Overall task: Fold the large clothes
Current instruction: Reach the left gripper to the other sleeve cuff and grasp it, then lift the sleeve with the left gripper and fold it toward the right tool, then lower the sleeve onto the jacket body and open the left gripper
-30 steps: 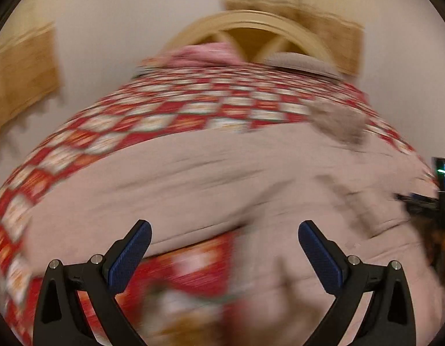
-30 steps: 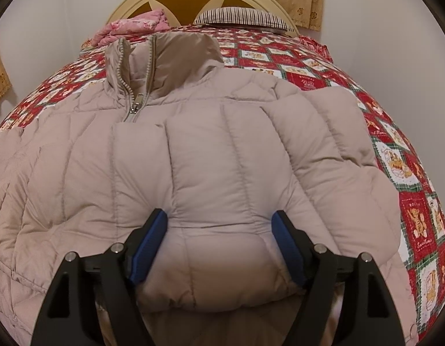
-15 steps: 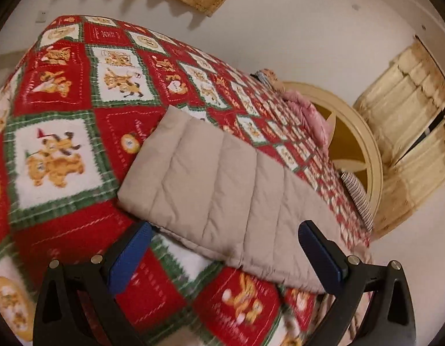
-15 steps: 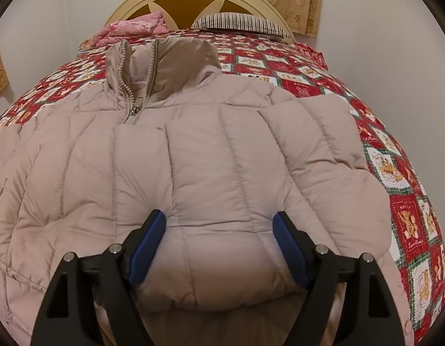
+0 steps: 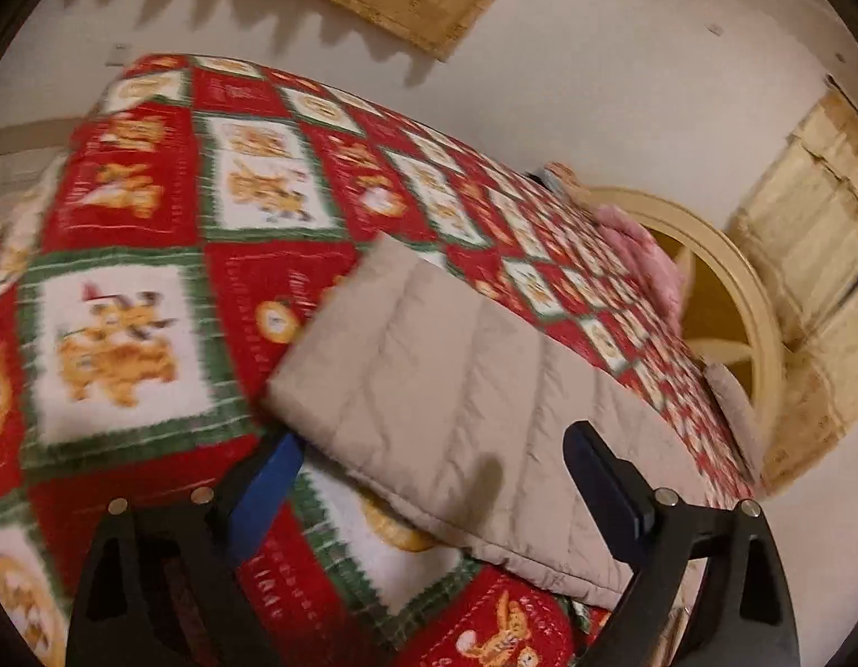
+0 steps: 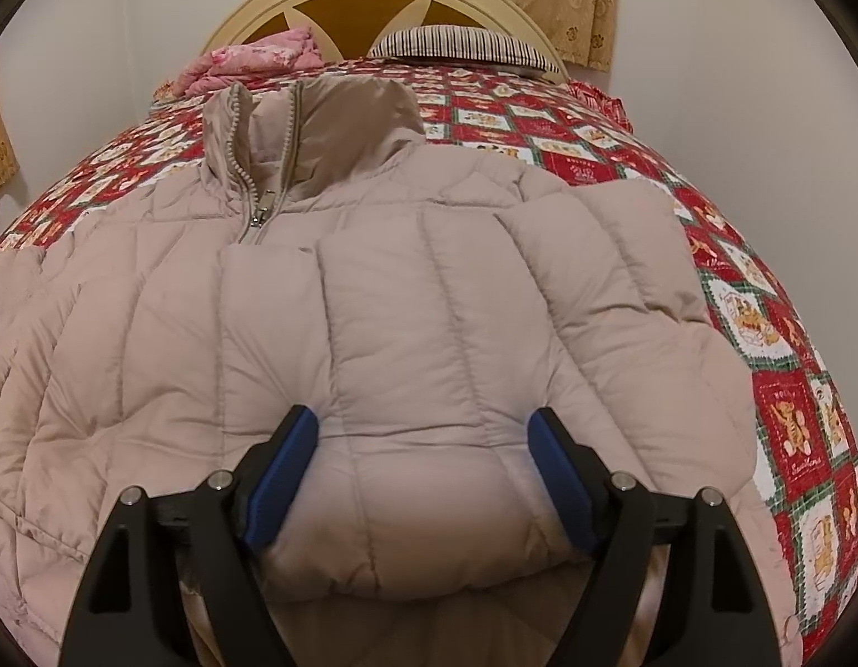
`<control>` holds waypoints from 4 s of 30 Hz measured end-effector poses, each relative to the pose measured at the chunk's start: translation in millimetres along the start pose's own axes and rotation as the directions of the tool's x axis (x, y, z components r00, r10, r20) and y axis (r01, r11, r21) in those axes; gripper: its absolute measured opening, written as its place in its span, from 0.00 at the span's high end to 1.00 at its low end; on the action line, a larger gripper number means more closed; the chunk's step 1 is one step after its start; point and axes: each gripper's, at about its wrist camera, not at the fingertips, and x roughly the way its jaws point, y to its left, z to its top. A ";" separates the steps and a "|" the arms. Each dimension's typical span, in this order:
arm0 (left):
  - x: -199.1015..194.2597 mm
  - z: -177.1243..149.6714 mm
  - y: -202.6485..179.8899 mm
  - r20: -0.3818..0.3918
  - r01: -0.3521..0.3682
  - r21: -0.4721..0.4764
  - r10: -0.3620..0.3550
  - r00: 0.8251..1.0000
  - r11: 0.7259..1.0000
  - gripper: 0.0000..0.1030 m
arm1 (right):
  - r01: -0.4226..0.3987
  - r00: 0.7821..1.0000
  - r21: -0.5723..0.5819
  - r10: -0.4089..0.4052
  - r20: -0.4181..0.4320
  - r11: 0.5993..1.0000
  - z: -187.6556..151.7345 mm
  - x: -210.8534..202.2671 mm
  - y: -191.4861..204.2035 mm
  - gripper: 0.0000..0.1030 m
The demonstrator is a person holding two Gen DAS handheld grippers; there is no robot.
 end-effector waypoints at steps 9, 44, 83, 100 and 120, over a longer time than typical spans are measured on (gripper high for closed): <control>23.4 14.3 -4.8 0.029 -0.044 0.054 0.043 0.999 0.998 0.28 | -0.009 1.000 0.004 0.009 0.006 1.000 -0.7 -1.5 -1.5 0.19; -121.5 -12.8 -282.9 -0.088 0.535 0.574 -0.603 0.793 0.620 0.94 | -0.065 0.997 0.054 0.063 0.046 0.996 -4.0 -7.2 -11.6 0.17; -101.1 -295.6 -393.4 -0.491 0.652 0.723 -0.495 0.717 0.228 0.89 | -0.132 0.990 0.115 0.125 0.069 0.984 -6.9 -6.5 -27.3 0.16; -54.6 -214.0 -344.2 -0.313 0.468 0.798 -0.404 0.860 0.379 0.43 | -0.166 0.980 0.183 0.142 0.136 0.969 -9.6 -20.0 -43.4 0.16; 76.3 -225.5 -332.5 -0.327 0.340 0.848 -0.103 0.939 0.406 0.21 | -0.197 0.980 0.087 0.193 0.051 0.977 27.6 -21.6 48.3 0.21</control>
